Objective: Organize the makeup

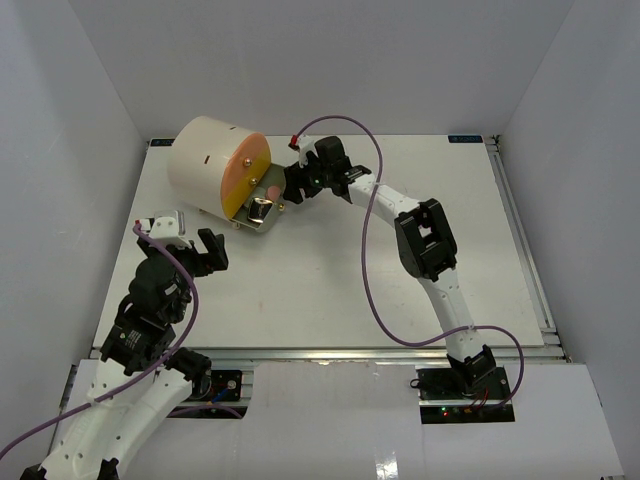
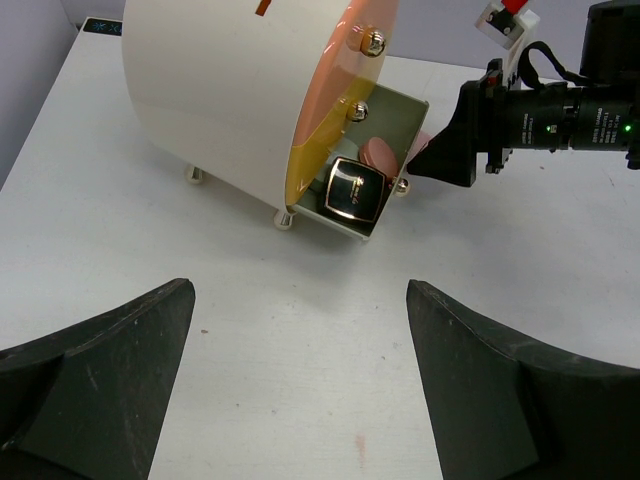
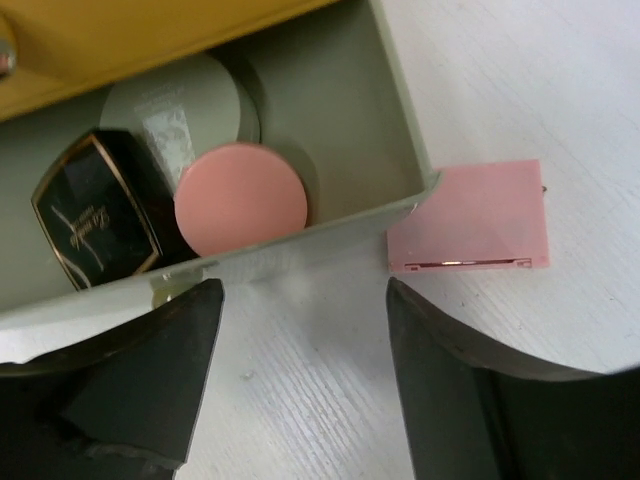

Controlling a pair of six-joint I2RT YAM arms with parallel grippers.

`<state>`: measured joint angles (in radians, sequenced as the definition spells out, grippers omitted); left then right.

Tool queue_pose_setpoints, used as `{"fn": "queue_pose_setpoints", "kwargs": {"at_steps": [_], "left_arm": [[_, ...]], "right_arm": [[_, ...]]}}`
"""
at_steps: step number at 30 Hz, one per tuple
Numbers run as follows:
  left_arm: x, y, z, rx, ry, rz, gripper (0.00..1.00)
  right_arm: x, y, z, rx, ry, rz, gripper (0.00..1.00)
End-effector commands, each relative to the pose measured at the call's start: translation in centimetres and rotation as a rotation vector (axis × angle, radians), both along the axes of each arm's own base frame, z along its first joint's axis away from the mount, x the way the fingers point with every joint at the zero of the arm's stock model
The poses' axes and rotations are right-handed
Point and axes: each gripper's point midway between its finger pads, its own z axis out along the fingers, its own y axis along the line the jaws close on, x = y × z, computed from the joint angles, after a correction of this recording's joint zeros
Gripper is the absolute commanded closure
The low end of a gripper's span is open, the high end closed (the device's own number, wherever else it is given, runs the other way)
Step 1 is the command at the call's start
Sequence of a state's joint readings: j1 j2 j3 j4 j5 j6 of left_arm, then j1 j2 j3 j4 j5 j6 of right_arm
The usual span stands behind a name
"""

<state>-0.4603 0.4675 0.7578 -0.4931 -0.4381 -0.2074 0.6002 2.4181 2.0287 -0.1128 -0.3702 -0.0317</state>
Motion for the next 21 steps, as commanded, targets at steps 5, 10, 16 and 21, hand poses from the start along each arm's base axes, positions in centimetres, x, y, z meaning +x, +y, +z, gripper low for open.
{"fn": "queue_pose_setpoints", "kwargs": {"at_steps": [5, 10, 16, 21], "left_arm": [[0.2, 0.1, -0.4, -0.006, -0.003, 0.013, 0.02], [0.3, 0.1, -0.4, -0.004, 0.0, 0.014, 0.02], [0.4, 0.1, -0.5, 0.001, 0.006, 0.018, 0.02], [0.5, 0.2, -0.7, 0.004, 0.017, 0.027, 0.02]], "right_arm": [[2.0, -4.0, 0.6, -0.082, -0.15, 0.069, 0.1], [4.8, -5.1, -0.4, -0.091, -0.128, -0.077, 0.1], [8.4, -5.1, 0.9, 0.005, -0.118, -0.279, 0.15], [11.2, -4.6, 2.1, 0.096, -0.153, -0.394, 0.23]]}}
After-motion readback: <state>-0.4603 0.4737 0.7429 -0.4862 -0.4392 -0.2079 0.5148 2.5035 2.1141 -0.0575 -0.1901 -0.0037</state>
